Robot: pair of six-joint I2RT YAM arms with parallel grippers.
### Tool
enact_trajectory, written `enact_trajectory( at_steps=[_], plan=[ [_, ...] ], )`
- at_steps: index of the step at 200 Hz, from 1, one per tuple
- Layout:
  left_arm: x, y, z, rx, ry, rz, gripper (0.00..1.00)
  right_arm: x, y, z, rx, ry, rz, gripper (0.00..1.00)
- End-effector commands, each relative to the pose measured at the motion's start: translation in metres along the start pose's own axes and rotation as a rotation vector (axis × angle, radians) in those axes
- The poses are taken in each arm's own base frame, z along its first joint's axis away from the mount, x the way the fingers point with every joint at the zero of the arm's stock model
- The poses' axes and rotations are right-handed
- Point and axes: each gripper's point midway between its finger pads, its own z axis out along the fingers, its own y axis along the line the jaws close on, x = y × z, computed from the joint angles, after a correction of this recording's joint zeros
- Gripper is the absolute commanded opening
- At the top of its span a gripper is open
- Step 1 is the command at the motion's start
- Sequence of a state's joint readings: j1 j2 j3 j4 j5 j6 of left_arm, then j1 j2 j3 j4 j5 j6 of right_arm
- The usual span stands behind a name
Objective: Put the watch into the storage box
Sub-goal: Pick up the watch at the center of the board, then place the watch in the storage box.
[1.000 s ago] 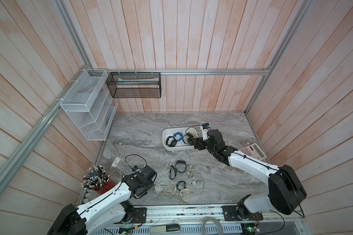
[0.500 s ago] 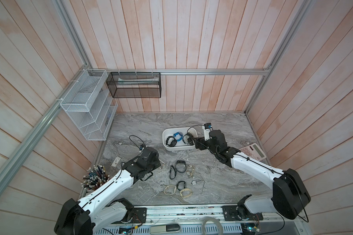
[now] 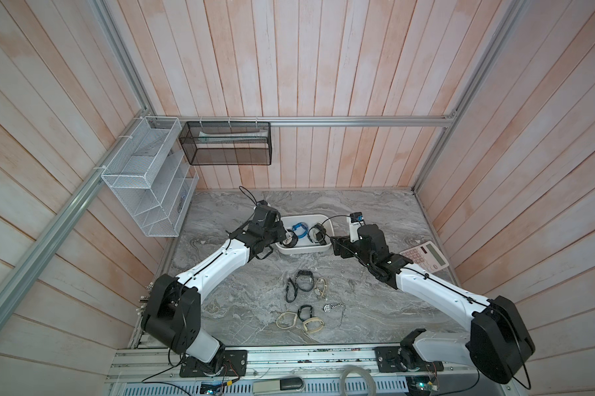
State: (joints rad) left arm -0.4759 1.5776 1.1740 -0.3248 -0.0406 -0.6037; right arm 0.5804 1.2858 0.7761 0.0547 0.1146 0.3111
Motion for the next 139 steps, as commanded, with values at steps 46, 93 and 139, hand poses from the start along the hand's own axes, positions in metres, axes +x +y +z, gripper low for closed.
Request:
enact_trajectory(
  at_steps=[46, 93, 139],
  plan=[
    [-0.03, -0.017, 0.055, 0.027, -0.003, 0.098, 0.0, 0.019, -0.009, -0.002, 0.023, 0.037, 0.047, 0.83],
    [-0.02, -0.02, 0.091, 0.038, 0.052, 0.085, 0.0, 0.022, -0.012, 0.0, 0.031, 0.049, 0.05, 0.82],
    [-0.004, -0.012, 0.118, -0.044, 0.108, 0.109, 0.0, 0.024, -0.014, 0.002, 0.041, 0.06, 0.051, 0.82]
  ],
)
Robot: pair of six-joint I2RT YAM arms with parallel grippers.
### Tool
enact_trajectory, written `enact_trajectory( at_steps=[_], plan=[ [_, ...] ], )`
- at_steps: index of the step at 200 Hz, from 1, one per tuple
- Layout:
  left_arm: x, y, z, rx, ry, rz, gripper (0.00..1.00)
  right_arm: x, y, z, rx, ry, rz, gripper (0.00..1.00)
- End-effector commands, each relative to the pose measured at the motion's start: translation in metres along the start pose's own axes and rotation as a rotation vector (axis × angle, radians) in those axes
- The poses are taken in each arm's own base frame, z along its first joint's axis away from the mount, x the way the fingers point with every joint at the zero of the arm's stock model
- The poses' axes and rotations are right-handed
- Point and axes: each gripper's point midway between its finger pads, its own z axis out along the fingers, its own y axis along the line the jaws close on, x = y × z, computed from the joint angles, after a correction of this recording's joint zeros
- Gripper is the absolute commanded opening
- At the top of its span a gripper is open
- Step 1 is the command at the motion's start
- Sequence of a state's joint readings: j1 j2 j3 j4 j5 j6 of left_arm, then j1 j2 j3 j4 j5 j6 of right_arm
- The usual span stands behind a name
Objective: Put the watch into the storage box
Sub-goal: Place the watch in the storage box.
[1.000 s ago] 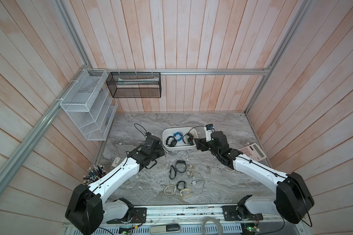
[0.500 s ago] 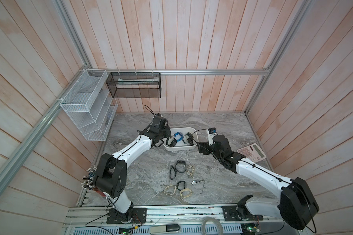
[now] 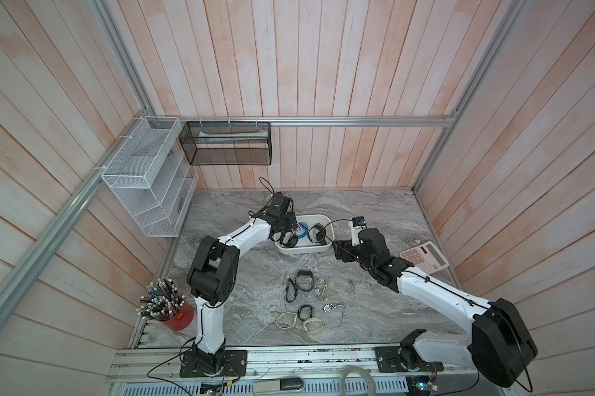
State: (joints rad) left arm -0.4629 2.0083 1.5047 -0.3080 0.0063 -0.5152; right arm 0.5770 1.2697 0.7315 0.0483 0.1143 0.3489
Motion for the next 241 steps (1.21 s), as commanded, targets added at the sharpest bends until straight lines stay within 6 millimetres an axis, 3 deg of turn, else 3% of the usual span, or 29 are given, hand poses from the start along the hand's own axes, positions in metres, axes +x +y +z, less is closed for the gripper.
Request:
enact_trajectory(
  at_steps=[1, 25, 69, 88, 100, 142, 164, 188, 219, 241],
  plan=[
    [0.003, 0.0, 0.008, -0.034, 0.02, 0.027, 0.0, 0.007, -0.007, 0.003, 0.026, 0.029, 0.015, 0.82],
    [0.007, 0.005, 0.014, -0.057, 0.034, 0.029, 0.0, 0.007, -0.007, 0.002, 0.023, 0.019, 0.019, 0.83],
    [-0.009, -0.015, -0.008, -0.004, -0.017, 0.053, 0.43, 0.003, -0.004, 0.002, 0.011, 0.019, 0.029, 0.83],
    [-0.021, -0.028, -0.028, 0.04, -0.059, 0.057, 0.67, 0.001, -0.003, 0.001, 0.01, 0.017, 0.031, 0.82],
    [-0.028, -0.036, -0.043, 0.072, -0.091, 0.062, 0.77, 0.002, -0.003, 0.001, 0.008, 0.024, 0.035, 0.82],
    [-0.04, -0.047, -0.109, 0.186, -0.234, 0.078, 0.91, 0.01, -0.001, 0.003, -0.005, 0.058, 0.051, 0.82],
    [-0.022, -0.039, -0.143, 0.231, -0.288, 0.063, 0.94, 0.019, 0.002, 0.003, -0.023, 0.104, 0.046, 0.81],
    [0.011, -0.018, -0.169, 0.26, -0.332, 0.026, 0.97, 0.031, 0.003, 0.004, -0.038, 0.139, 0.065, 0.79],
    [0.06, 0.017, -0.185, 0.258, -0.356, -0.036, 1.0, 0.046, 0.004, 0.003, -0.031, 0.193, 0.081, 0.77],
    [0.078, 0.031, -0.19, 0.253, -0.361, -0.058, 1.0, 0.06, 0.008, 0.003, -0.02, 0.219, 0.071, 0.75]
  ],
)
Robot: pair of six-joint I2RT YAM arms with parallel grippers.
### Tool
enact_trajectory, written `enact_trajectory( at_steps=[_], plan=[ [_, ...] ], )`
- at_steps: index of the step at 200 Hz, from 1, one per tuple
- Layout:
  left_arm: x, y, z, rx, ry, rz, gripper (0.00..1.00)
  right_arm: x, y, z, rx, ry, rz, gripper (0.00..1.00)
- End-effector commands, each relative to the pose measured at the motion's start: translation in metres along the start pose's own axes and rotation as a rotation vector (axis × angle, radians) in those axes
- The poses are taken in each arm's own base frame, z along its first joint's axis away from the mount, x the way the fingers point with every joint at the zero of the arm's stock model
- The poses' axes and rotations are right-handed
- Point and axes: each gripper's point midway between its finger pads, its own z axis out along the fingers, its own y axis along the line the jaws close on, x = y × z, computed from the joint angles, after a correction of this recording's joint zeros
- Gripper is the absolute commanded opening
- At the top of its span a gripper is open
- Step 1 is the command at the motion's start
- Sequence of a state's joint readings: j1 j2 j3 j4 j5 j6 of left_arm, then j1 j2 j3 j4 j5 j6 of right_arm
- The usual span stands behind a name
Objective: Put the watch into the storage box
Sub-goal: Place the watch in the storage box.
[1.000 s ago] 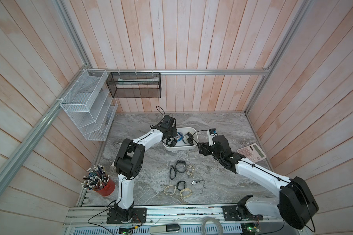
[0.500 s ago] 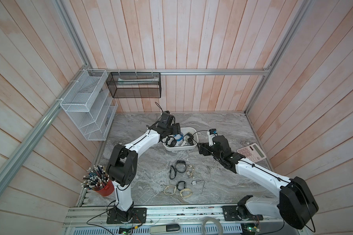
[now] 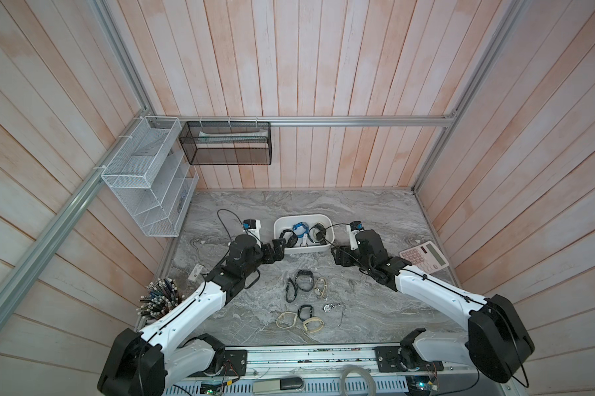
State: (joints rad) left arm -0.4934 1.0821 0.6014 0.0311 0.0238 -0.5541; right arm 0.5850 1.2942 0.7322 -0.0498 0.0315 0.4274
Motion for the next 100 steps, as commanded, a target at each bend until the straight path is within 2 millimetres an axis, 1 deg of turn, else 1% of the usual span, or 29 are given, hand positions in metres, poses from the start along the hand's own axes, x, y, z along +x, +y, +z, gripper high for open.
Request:
enact_trajectory(
  at_steps=[1, 23, 57, 80, 100],
  plan=[
    [-0.006, 0.001, -0.012, 0.027, -0.075, -0.039, 1.0, 0.025, 0.0, 0.004, 0.019, 0.074, 0.009, 0.75],
    [-0.001, 0.003, -0.018, 0.025, -0.071, -0.047, 1.0, 0.04, 0.006, 0.007, 0.021, 0.121, 0.012, 0.71],
    [0.004, 0.007, -0.021, 0.015, -0.057, -0.049, 1.0, 0.064, 0.018, 0.014, 0.02, 0.178, 0.002, 0.62],
    [0.005, 0.006, -0.023, 0.022, -0.06, -0.057, 1.0, 0.075, 0.024, 0.018, 0.017, 0.222, 0.01, 0.55],
    [0.007, 0.008, -0.025, 0.019, -0.064, -0.052, 1.0, 0.084, 0.027, 0.022, 0.004, 0.239, 0.017, 0.51]
  ],
)
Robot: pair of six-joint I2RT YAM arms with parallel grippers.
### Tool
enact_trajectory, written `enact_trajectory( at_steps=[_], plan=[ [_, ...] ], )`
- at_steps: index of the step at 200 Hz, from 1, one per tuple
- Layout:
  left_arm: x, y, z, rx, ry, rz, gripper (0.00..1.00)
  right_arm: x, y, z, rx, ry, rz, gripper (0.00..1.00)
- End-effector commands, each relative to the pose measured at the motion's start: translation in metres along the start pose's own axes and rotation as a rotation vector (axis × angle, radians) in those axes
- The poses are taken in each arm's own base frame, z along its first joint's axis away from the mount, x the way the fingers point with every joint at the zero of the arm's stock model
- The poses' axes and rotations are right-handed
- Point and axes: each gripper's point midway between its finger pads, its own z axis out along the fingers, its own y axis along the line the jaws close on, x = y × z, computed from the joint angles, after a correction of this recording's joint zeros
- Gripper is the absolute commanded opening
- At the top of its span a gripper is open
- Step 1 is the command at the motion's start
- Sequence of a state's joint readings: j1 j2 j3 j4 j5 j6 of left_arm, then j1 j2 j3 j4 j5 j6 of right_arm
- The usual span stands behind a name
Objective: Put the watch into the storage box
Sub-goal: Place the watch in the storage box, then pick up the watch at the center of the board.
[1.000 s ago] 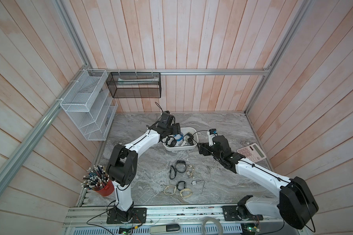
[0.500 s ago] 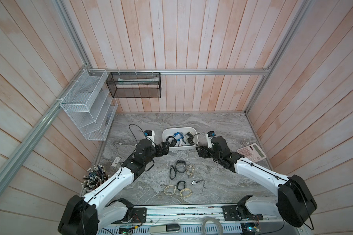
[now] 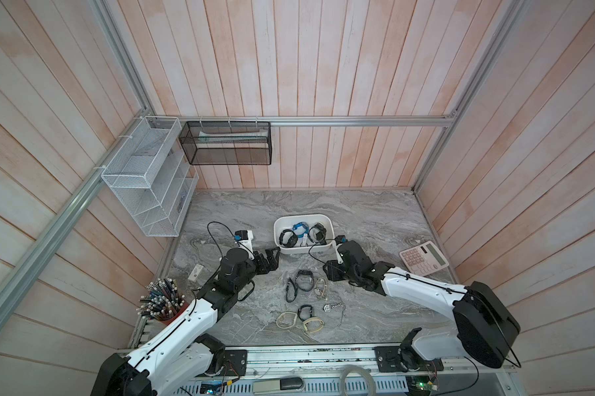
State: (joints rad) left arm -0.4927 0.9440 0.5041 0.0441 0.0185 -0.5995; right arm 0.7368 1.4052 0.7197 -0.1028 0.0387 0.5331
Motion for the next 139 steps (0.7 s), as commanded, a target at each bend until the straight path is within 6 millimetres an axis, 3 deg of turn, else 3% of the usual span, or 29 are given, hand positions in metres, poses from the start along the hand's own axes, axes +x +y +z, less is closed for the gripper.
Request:
enact_trajectory(
  at_steps=[1, 108, 139],
  plan=[
    [0.001, 0.003, -0.004, -0.005, -0.015, -0.007, 1.0, 0.014, -0.001, 0.006, 0.012, 0.041, 0.025, 0.51],
    [0.007, 0.01, -0.008, -0.022, -0.006, -0.015, 1.0, 0.05, 0.004, 0.024, -0.002, 0.137, 0.034, 0.46],
    [0.008, 0.01, -0.008, -0.023, -0.004, -0.018, 1.0, 0.056, 0.002, 0.027, 0.03, 0.157, 0.032, 0.41]
  ],
)
